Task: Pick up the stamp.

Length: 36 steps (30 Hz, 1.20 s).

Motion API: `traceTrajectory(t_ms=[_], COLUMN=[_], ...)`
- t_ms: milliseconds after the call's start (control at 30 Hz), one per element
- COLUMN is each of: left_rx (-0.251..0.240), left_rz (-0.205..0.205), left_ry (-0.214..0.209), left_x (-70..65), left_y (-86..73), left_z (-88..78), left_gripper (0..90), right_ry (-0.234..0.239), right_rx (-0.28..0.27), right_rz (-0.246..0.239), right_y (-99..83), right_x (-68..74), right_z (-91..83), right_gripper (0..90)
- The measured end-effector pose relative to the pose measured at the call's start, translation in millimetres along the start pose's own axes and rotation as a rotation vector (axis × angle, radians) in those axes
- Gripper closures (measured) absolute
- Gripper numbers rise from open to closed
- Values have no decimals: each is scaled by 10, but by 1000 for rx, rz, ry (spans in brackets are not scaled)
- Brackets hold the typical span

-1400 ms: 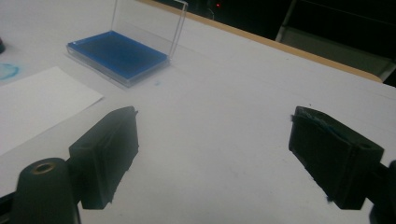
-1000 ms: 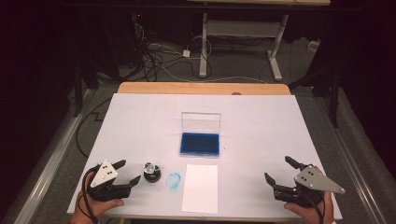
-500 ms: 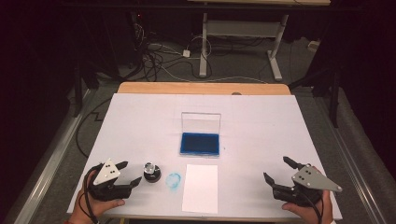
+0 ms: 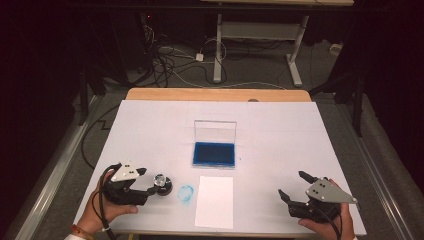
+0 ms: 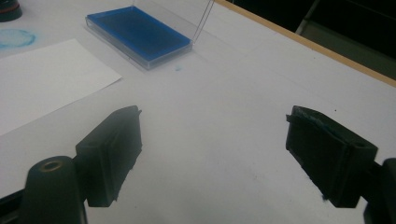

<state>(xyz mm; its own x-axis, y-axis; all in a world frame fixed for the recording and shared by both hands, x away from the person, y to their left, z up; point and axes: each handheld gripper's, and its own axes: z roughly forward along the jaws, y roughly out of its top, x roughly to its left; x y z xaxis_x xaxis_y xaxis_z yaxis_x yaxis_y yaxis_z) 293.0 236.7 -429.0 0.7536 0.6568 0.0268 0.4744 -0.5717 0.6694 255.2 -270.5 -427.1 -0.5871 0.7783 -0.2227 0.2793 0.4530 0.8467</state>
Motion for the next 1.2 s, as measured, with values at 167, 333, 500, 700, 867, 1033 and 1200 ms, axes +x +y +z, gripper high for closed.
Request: traceTrajectory(t_ms=[167,333,500,700,867,1033,1200], left_rx=[33,91,130,126,121,124,126], left_rz=[12,36,49,69,85,90,88], left_ry=[-24,-45,-73,-84,-93,-85,-86], left_x=[8,40,55,36,9,-8,-5], left_y=[147,272,293,315,313,314,322], left_z=[56,167,264,279,273,265,252], left_gripper=[290,328,382,453,517,537,512], right_ry=[12,20,22,23,25,25,25], right_rx=[22,35,41,44,49,50,52], right_rz=[-11,-18,-19,-27,-31,-35,-35], right_y=[-8,-14,-25,-28,-29,-27,-32], right_x=[18,30,22,29,33,40,36], right_z=[29,44,45,41,44,47,49], right_gripper=[185,186,189,195,196,198,201])
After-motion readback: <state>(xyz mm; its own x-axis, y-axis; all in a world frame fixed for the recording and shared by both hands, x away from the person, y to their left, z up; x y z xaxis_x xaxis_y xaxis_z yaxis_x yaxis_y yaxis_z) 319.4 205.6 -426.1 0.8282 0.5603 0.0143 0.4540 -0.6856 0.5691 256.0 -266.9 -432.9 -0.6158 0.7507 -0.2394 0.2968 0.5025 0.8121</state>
